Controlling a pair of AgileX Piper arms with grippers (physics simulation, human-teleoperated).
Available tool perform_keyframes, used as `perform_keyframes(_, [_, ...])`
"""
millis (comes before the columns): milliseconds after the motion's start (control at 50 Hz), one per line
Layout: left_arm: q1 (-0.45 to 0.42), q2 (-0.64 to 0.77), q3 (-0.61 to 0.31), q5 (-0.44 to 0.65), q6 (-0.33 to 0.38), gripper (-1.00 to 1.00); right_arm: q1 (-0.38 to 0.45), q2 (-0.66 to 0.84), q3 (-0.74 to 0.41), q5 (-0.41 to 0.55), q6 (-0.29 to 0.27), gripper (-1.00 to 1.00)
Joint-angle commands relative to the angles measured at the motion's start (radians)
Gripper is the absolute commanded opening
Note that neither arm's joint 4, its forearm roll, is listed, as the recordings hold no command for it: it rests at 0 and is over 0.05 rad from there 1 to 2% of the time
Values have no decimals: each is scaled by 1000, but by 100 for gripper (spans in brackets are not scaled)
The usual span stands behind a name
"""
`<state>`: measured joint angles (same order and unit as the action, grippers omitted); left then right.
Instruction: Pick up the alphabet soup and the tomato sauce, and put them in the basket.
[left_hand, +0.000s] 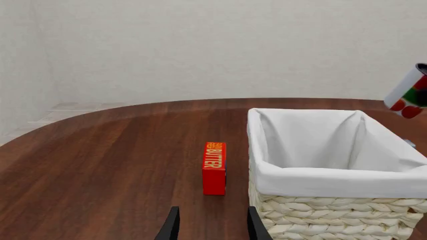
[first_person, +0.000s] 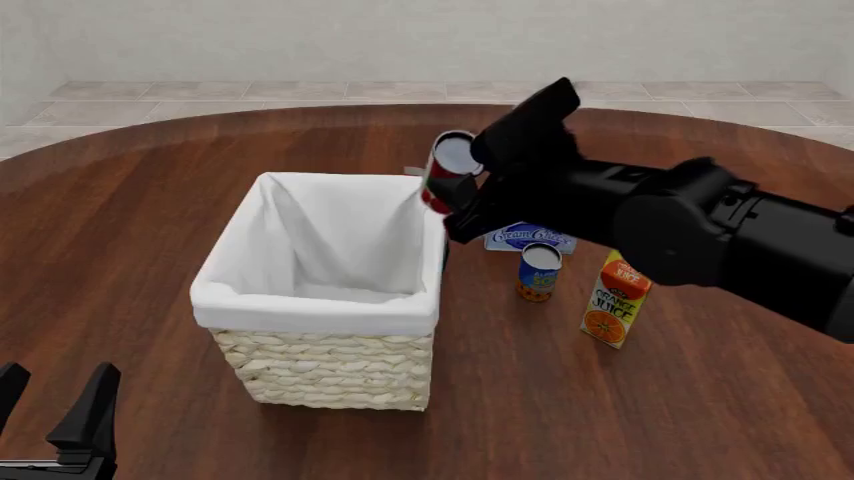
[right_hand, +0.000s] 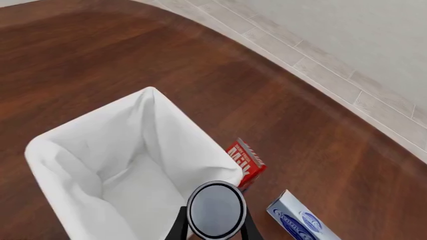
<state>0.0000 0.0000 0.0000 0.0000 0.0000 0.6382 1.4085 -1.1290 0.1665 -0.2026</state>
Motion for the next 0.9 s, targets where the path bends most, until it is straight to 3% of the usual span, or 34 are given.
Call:
perform_keyframes(20, [0, 0, 0, 0, 0, 100, 20, 26, -13, -11, 14, -100])
perform_keyframes(900, [0, 0, 0, 0, 0, 100, 100, 120, -48, -45, -2, -100])
